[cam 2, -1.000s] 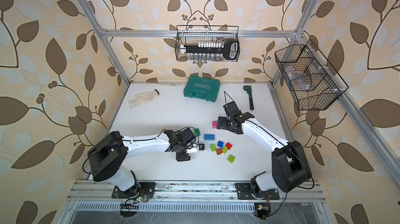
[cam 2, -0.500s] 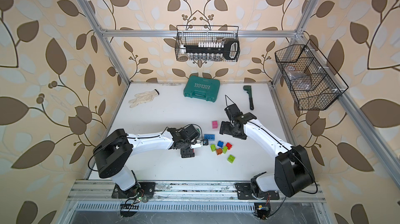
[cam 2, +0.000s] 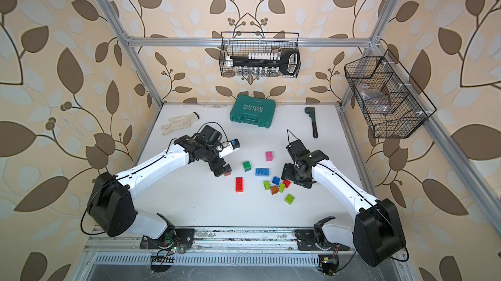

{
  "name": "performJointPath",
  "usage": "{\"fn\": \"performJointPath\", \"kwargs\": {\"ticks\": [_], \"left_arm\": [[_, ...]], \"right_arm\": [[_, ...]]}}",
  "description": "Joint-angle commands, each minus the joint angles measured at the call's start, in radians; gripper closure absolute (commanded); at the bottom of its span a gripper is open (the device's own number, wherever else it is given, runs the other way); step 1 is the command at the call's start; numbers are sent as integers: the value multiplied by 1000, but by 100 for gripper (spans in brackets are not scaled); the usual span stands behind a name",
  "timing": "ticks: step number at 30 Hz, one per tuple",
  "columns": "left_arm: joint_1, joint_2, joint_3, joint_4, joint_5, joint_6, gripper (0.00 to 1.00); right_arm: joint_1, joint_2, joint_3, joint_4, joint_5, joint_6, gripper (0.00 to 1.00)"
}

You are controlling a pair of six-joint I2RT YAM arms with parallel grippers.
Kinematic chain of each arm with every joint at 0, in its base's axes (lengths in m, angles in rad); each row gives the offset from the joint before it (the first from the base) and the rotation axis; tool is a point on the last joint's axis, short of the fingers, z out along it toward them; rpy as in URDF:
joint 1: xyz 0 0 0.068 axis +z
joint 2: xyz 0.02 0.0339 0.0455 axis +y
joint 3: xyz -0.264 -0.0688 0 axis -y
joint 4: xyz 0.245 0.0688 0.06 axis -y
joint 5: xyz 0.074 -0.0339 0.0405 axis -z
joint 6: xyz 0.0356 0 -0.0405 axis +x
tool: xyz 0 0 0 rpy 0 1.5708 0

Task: Assemble the letter h with lego
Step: Pick up the lego brick from the center of the board.

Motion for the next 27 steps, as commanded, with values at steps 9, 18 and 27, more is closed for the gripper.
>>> {"fn": "performJointPath", "kwargs": {"ticks": [9,18,27], "left_arm": [[271,25,-40,52,189,-215,1],[451,102,-36,76,133,-283,1],[503,98,-138,204,49,-278,1]], "right_arm": [[11,104,-4,113,-29,69,39],[253,272,260,171,15,-132,40],[407,688,699,35,117,-269,29]]}}
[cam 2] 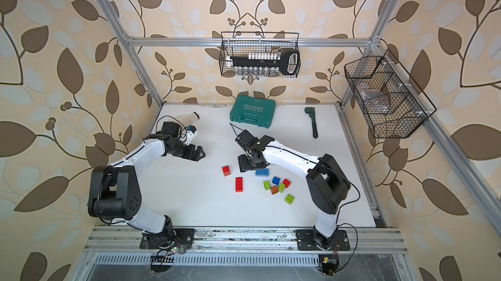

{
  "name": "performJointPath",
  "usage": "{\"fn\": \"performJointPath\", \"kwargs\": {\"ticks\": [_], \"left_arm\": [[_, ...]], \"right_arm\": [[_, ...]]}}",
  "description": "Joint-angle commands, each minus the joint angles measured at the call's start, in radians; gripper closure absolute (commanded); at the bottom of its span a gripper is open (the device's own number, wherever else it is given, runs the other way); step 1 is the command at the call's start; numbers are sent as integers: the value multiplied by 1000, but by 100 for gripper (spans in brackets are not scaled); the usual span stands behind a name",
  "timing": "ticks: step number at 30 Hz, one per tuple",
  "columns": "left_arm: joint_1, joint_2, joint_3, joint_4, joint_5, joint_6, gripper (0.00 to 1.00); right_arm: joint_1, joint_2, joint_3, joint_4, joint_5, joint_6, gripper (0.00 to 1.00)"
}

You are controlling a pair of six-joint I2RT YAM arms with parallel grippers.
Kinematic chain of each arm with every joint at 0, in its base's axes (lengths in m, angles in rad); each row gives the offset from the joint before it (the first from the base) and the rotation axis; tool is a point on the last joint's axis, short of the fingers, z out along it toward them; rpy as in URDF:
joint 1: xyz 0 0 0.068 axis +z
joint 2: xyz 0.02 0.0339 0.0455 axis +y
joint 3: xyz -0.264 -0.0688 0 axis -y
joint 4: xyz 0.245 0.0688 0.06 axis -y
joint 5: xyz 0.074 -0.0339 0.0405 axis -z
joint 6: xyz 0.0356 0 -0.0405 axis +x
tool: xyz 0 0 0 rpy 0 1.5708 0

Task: Assemble the letter h with lego
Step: Pick up the lego brick from the center of the board.

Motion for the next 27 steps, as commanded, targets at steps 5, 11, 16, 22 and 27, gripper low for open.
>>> {"fn": "performJointPath", "kwargs": {"ticks": [5,11,16,22,27], "left_arm": [[10,-33,-35,88,-48,6,1],[12,-48,-68,113,-58,16,1],[14,-42,-83,128,-56,18,1],[15,-22,-74,117,-51,20,1],[15,-21,-69,116,-58,19,1]], "right_arm": [[-3,153,142,-125,104,-77,29],[-22,191,146,-101,77,-73,35],[-29,209,152,-103,71,-56,55],[-31,190,146,-92,87,-51,65],[-29,144,130,-100,68,-5,69]]}}
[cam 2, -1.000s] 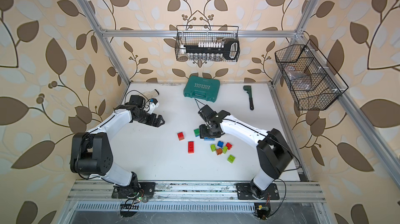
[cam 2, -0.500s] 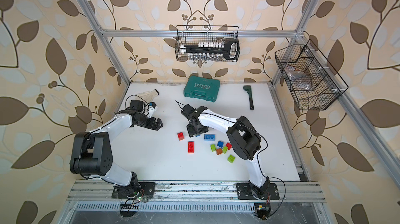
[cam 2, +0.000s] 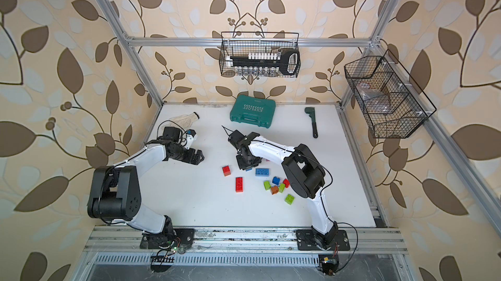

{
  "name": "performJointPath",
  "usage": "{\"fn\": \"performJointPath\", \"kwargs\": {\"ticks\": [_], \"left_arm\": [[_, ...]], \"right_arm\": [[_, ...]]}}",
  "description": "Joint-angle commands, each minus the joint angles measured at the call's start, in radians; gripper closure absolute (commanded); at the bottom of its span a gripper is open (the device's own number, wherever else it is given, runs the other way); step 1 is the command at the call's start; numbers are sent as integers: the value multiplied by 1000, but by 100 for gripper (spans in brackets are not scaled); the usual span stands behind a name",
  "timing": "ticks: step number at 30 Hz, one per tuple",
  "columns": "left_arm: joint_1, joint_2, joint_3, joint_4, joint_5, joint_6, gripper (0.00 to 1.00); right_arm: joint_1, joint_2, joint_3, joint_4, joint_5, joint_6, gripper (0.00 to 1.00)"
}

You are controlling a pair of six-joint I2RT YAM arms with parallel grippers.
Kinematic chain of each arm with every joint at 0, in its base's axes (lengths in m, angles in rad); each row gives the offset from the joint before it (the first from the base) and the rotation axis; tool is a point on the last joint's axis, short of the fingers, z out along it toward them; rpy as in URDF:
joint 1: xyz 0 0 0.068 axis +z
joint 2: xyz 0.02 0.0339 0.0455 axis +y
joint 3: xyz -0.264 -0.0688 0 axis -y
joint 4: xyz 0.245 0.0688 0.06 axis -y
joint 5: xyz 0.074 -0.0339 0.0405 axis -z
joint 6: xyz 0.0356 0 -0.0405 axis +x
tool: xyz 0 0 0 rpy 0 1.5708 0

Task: Assemble the letter h with lego
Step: Pick up the lego brick from the center of the board, then assemble the lego brick with the lego brick.

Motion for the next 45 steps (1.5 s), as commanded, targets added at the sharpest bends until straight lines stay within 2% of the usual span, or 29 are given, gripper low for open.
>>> {"fn": "performJointPath", "kwargs": {"ticks": [1,5,12,16,31,45], "left_arm": [[8,-13,5,13,-8,14,1],[10,-11,7,14,-6,11,1],[13,-4,8,23,-22,-2,1],[16,-3,2,32,-33,-6,1],[18,-5,8,21,-29,-6,1],[19,-4,7,19,-25,-4,1]], "right_arm": [[4,-54,-1,-15,-13,50,74],[36,-112,-28,-32,-21,137,74],[150,-154,-48,-90,87,461,69],[195,-122,-43,-76,71,516,71],[218,-17,-8,-107,47,513,73],[173,27,39,-166,-30,386,73]]}}
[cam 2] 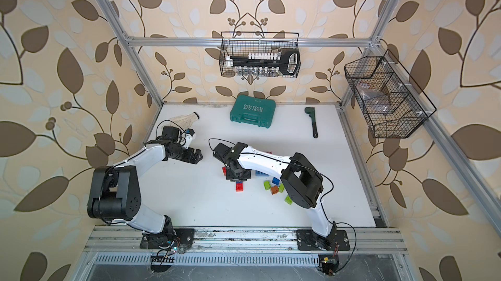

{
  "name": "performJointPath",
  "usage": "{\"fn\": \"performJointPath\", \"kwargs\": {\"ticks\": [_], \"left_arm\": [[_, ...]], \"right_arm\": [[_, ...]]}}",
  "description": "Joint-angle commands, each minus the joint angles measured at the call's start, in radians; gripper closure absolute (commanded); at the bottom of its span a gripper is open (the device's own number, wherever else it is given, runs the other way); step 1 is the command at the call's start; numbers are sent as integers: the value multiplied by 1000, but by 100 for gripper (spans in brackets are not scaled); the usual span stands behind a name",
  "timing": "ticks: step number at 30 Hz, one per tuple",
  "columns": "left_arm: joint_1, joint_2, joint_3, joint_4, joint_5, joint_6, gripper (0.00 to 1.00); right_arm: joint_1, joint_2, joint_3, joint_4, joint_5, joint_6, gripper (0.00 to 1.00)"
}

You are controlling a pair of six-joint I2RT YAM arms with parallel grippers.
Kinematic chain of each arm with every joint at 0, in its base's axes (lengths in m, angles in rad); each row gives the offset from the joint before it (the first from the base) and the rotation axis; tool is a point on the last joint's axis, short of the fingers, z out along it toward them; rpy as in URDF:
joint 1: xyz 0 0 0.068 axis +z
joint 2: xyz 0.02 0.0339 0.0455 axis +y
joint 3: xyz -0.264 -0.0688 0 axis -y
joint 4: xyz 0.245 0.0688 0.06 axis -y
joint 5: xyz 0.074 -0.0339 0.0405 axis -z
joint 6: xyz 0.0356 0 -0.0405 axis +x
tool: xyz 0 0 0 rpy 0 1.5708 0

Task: Assemble the letter h with lego
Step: Assemble the lego brick with the lego brick.

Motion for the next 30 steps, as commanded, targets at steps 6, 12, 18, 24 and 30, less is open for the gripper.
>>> {"fn": "performJointPath", "kwargs": {"ticks": [6,12,18,24,30], "left_arm": [[13,-4,12,-6,3,-7,1],[12,-2,15,-10,10,-8,1],[12,-2,19,-17,12,-9,1],[14,-18,10,-11,6,-9,1],[14,-12,9,-9,4,-5,1]], "right_arm": [[-21,177,-10,-54,-22,-50,74],[-56,143,-23,-42,-5,-100,74],[-146,43,0,-48,10,-200,72],[-227,52,32,-27,22,-275,72],[-235,100,127,-62,9,-299,70]]}}
